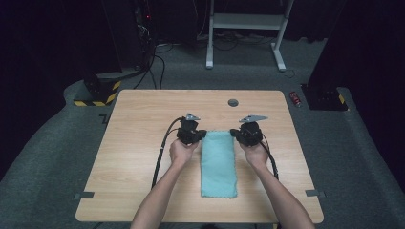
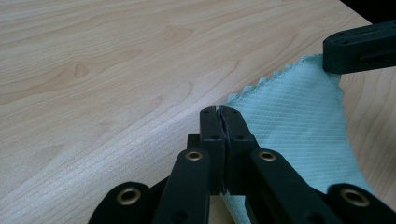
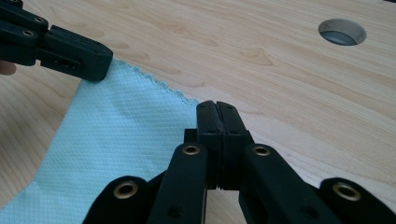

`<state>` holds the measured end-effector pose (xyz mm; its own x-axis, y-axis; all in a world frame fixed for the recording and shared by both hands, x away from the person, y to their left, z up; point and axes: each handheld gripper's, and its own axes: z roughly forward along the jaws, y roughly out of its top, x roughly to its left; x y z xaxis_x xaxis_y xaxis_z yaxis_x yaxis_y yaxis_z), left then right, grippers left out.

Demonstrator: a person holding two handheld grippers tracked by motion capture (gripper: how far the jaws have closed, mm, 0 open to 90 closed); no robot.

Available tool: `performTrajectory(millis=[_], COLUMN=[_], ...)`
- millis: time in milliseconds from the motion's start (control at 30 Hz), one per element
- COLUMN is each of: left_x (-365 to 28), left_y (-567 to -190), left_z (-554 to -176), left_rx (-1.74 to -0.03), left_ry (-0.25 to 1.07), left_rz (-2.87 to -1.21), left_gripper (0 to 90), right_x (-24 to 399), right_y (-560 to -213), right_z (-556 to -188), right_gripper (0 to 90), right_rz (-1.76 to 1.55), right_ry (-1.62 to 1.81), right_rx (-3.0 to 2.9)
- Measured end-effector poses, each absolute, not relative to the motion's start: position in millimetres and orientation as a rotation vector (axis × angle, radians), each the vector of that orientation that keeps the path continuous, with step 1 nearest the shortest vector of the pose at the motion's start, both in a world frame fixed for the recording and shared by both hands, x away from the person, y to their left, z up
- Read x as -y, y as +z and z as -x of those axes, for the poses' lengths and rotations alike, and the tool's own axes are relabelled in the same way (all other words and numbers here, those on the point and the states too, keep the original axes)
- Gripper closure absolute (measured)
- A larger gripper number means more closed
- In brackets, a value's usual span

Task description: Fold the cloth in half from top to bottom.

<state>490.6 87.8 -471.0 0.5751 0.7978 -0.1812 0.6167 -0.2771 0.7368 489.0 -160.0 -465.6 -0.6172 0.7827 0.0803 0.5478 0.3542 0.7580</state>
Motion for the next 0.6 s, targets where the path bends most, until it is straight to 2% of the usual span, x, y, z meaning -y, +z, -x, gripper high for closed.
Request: performTrajectory(millis=[600], left_x=[-76.3], left_y=[-431.8], left_z=[-515.0], left_rx=[-1.104], left_ry=[0.339], left_rz=[-1.954], left_gripper=[88.8], right_x=[168.7], right_y=[-429.8], right_z=[-510.1], right_gripper=[89.8], right_rz=[-1.196], right_ry=[1.136], right_rx=[-2.25])
